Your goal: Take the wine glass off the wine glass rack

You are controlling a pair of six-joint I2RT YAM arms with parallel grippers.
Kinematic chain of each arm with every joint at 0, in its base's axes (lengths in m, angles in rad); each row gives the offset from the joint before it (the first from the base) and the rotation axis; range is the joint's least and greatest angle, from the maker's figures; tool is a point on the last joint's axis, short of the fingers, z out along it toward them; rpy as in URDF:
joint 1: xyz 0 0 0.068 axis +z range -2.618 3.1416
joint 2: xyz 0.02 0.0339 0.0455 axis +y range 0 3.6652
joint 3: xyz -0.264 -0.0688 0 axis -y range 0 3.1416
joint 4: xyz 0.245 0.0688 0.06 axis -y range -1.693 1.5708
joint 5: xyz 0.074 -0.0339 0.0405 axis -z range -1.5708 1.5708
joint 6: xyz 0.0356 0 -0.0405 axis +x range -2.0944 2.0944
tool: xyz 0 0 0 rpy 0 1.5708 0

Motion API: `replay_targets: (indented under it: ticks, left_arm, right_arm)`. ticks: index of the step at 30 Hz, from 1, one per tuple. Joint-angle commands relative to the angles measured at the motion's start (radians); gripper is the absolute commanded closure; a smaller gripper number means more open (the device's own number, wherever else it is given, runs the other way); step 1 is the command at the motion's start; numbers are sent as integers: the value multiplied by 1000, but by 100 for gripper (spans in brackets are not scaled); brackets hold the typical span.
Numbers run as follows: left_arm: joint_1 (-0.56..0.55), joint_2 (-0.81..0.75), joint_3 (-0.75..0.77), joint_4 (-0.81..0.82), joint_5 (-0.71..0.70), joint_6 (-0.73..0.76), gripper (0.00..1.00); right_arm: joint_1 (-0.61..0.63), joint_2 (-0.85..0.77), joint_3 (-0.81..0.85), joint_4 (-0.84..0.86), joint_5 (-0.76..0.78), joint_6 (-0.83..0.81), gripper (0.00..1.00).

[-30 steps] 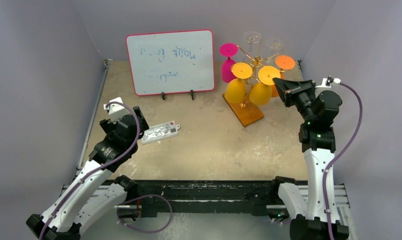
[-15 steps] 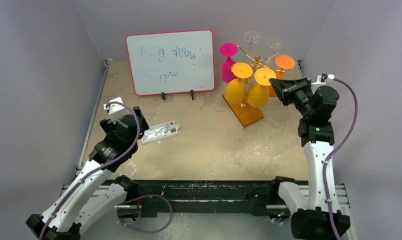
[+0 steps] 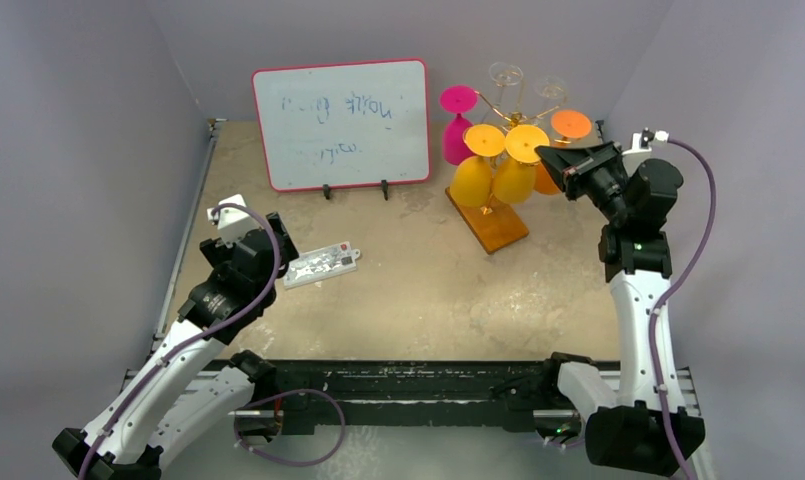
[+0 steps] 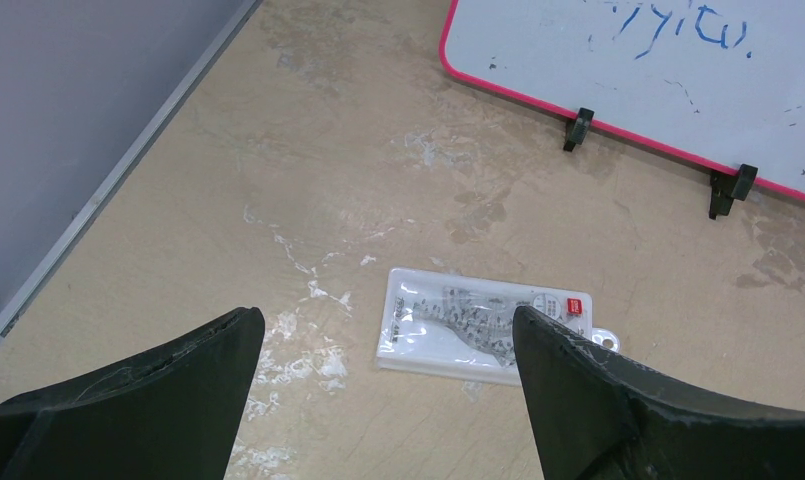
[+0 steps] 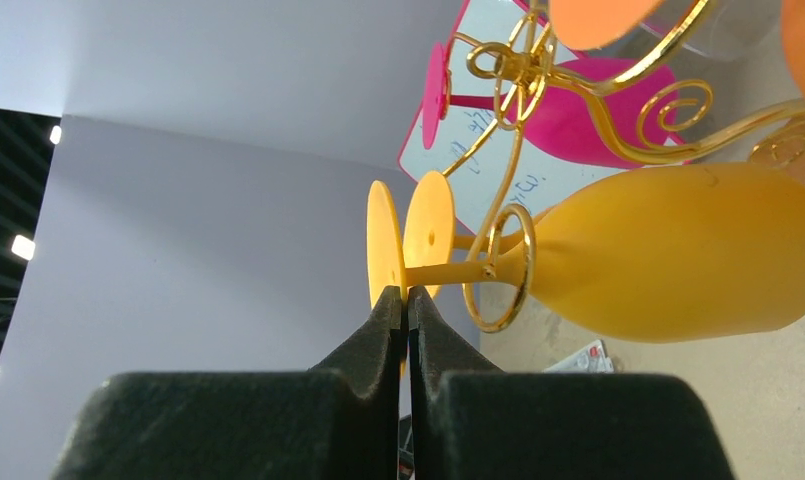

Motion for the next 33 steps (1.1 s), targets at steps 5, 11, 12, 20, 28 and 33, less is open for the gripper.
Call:
replay_targets:
  ticks: [5, 11, 12, 20, 28, 33]
  left_arm:
    - [4, -1, 41, 20, -9, -3, 5]
    - [4, -5, 39, 20, -8, -5, 5]
    - [4, -4, 39, 20, -6, -3, 5]
    - [4, -8, 40, 19, -5, -7, 6]
    - [4, -8, 39, 20, -3, -5, 6]
    - [4, -13, 37, 20, -6, -7, 5]
  right_arm:
    - [-1, 37, 60, 121, 0, 38, 100]
    - [0, -16, 57, 63, 166, 65, 100]
    - [0, -21, 50, 80, 177, 82, 100]
    - [0, -50, 33, 50, 269, 148, 100]
    - [0, -41, 16, 63, 230, 146, 100]
    - [0, -44, 0, 75, 222, 149, 100]
